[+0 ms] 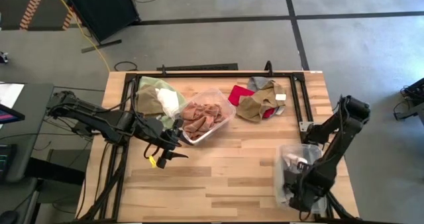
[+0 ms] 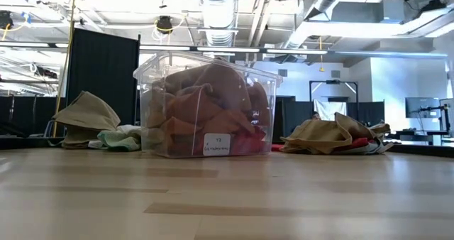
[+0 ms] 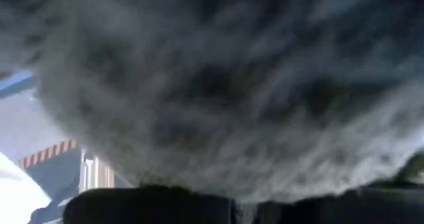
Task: Sort towels by color in basket
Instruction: Put the gray towel into the bottom transparent bin, then put the brown towel into the bottom transparent bin
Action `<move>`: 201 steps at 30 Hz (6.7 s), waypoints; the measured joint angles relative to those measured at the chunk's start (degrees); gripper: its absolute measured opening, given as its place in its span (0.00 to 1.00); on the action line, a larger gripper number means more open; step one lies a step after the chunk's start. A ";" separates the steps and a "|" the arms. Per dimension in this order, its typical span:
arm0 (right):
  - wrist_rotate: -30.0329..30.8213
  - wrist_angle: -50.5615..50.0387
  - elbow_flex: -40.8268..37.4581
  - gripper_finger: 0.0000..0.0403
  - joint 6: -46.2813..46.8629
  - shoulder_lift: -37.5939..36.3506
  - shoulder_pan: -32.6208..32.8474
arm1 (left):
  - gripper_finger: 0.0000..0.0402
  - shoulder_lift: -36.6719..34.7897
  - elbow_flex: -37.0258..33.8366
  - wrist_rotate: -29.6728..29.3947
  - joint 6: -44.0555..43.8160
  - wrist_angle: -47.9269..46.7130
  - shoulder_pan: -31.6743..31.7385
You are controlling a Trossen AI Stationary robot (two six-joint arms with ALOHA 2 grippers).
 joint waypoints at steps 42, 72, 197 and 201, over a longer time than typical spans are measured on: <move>15.69 -9.15 7.28 0.46 -10.51 -9.84 -10.13 | 0.50 0.00 0.00 0.01 -1.02 -4.56 0.00; 12.38 -23.32 17.04 0.30 -4.70 -14.07 -9.15 | 0.50 0.00 0.00 -0.01 -3.71 -10.58 0.00; 22.93 2.06 8.48 0.04 -58.98 -10.47 -71.41 | 0.49 -0.04 -21.29 4.12 -12.48 3.31 -0.81; 23.04 0.69 9.99 0.04 -56.79 -15.28 -66.55 | 0.49 -0.04 -21.29 4.12 -12.50 3.30 -0.81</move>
